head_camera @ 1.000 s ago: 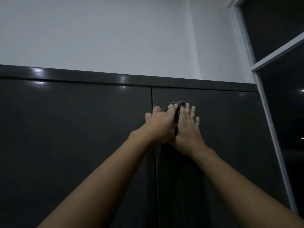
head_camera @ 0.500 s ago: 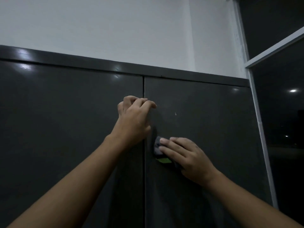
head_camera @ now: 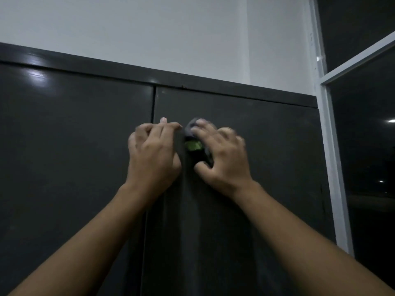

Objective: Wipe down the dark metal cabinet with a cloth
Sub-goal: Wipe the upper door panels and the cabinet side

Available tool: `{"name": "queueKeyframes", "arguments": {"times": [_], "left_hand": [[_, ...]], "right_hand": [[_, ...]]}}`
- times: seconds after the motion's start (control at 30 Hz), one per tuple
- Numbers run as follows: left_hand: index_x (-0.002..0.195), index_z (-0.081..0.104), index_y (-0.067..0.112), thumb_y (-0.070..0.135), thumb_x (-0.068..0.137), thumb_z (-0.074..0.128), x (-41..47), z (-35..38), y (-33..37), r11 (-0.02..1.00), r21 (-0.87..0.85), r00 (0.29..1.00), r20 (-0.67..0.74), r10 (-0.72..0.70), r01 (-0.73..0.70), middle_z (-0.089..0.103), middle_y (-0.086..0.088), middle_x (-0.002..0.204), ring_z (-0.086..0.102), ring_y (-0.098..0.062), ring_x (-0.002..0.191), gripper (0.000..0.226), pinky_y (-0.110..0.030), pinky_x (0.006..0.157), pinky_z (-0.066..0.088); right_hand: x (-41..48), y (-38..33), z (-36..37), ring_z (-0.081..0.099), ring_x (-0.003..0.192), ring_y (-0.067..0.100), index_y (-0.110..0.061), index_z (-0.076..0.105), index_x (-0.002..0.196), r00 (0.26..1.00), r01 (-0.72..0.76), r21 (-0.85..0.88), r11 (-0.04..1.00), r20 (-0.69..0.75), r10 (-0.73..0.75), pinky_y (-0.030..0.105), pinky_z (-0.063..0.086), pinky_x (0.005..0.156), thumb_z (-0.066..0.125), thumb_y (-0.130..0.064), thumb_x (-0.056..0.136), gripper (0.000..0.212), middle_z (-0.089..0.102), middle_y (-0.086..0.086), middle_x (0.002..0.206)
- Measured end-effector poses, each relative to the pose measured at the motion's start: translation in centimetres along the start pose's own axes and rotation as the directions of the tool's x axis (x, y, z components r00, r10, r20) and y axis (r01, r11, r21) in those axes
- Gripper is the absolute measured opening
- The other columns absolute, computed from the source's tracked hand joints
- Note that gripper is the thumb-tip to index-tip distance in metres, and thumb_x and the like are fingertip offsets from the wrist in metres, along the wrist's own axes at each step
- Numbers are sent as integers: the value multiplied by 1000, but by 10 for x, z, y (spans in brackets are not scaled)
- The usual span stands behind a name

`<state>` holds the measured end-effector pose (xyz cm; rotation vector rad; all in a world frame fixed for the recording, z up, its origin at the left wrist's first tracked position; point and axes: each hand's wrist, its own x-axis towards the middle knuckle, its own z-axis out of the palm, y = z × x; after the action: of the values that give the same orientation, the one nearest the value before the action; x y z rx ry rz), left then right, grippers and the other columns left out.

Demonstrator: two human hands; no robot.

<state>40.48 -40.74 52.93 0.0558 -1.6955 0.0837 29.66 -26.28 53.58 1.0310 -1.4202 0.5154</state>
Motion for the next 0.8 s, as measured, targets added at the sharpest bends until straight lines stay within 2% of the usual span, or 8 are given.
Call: {"name": "queueKeyframes", "arguments": {"times": [0.1,0.17,0.3,0.43,0.53,0.63,0.7,0.8], "left_hand": [[133,49,29,24,80,40,7,-2,11,996,-74,999,0,-44,44,53,1,138,33,-23,120,54,-56,99,35],[133,48,34,28,82,39,10,4,23,999,-39,997,74,34,-31,46,3,146,29,-22,126,52,-55,105,31],[137,45,35,34,85,41,5,34,56,974,41,951,228,206,-221,37,-4,154,28,-27,133,52,-63,111,24],[141,41,30,36,88,39,-6,63,91,953,116,929,282,238,-279,29,-9,159,31,-33,135,54,-67,114,15],[143,39,28,37,90,38,-12,79,109,940,160,929,272,250,-300,28,-9,160,29,-32,138,54,-69,113,15],[148,33,29,39,92,41,-16,91,119,938,190,935,265,237,-292,21,-9,162,22,-31,144,58,-70,114,11],[149,30,29,39,92,46,-19,96,124,941,195,939,263,220,-275,17,-12,163,18,-31,146,61,-69,114,9],[148,34,27,38,89,44,-23,102,133,948,189,945,253,206,-257,17,-15,162,20,-33,146,61,-69,114,9]], "right_hand": [[-42,-13,13,54,108,18,-33,64,128,966,254,48,966,46,-256,41,42,86,59,-46,82,48,54,-14,144],[-70,-3,17,58,103,19,-34,70,122,922,384,47,922,22,-386,40,44,80,59,-39,87,37,59,-15,139],[-95,51,3,63,98,20,-34,72,118,893,450,-2,893,-8,-450,38,47,78,60,-33,89,31,63,-17,133],[-102,124,-26,60,92,22,-27,71,120,945,316,-70,946,-68,-320,41,48,78,63,-24,90,32,60,-11,139],[-102,181,-49,55,96,22,-26,65,129,987,75,-101,992,-133,-89,43,48,80,58,-25,90,40,56,-12,143],[-105,218,-62,50,100,21,-28,60,135,969,-162,-17,987,-191,156,47,50,83,50,-30,93,44,52,-14,146],[-116,224,-64,50,101,22,-26,60,136,961,-201,7,980,-192,198,47,50,84,49,-30,93,44,52,-13,147],[-159,221,-62,51,98,22,-24,62,134,988,-97,7,995,-121,97,42,47,83,53,-26,90,45,52,-12,146]]}}
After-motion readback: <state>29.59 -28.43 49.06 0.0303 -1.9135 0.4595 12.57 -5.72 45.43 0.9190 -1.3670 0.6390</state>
